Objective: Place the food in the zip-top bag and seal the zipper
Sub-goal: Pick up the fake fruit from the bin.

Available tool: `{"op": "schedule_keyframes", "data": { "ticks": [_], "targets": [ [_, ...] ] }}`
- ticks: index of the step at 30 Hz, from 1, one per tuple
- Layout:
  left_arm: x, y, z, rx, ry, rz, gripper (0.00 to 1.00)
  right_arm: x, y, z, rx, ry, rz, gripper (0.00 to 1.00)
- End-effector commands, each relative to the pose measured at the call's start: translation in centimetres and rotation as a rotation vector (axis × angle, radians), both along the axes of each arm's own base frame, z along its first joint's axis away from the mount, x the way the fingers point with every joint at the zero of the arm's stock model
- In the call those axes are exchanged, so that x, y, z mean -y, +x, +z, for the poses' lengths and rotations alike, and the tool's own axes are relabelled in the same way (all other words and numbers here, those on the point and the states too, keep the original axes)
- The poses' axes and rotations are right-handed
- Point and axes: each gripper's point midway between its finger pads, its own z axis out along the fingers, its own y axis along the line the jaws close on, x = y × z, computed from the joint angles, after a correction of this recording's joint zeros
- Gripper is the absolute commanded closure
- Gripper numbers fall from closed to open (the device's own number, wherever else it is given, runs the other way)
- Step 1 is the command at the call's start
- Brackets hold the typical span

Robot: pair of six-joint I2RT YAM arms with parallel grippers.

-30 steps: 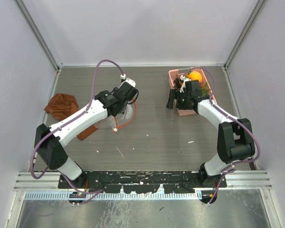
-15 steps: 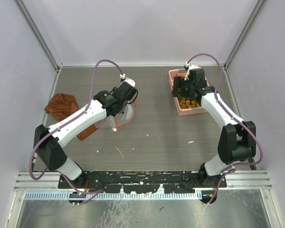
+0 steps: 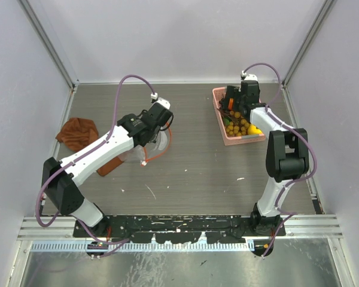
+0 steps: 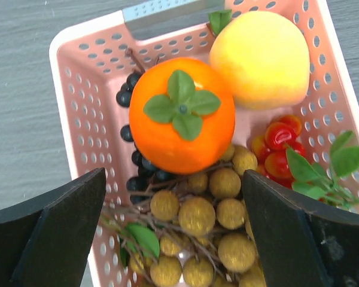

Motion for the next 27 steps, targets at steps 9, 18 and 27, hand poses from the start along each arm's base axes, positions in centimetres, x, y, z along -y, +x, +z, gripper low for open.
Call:
{"op": "schedule_keyframes", "data": {
  "ticks": [9, 18, 27],
  "targets": [
    [0.0, 0.1, 1.7, 0.036, -0.033, -0.012, 1.00, 1.0, 6.7, 1.0, 0.192, 0.093, -0.144, 0.00],
    [0.3, -0.1, 1.7, 0.025, -0.052, -0.026, 1.00, 0.9, 7.2, 0.2, 0.200, 0.118, -0.111, 0.18],
    [0.5, -0.3, 2.1, 0.027, -0.068, -0.037, 1.00, 0.6, 4.8, 3.4, 0.237, 0.099, -0.050, 0.37]
  ]
}}
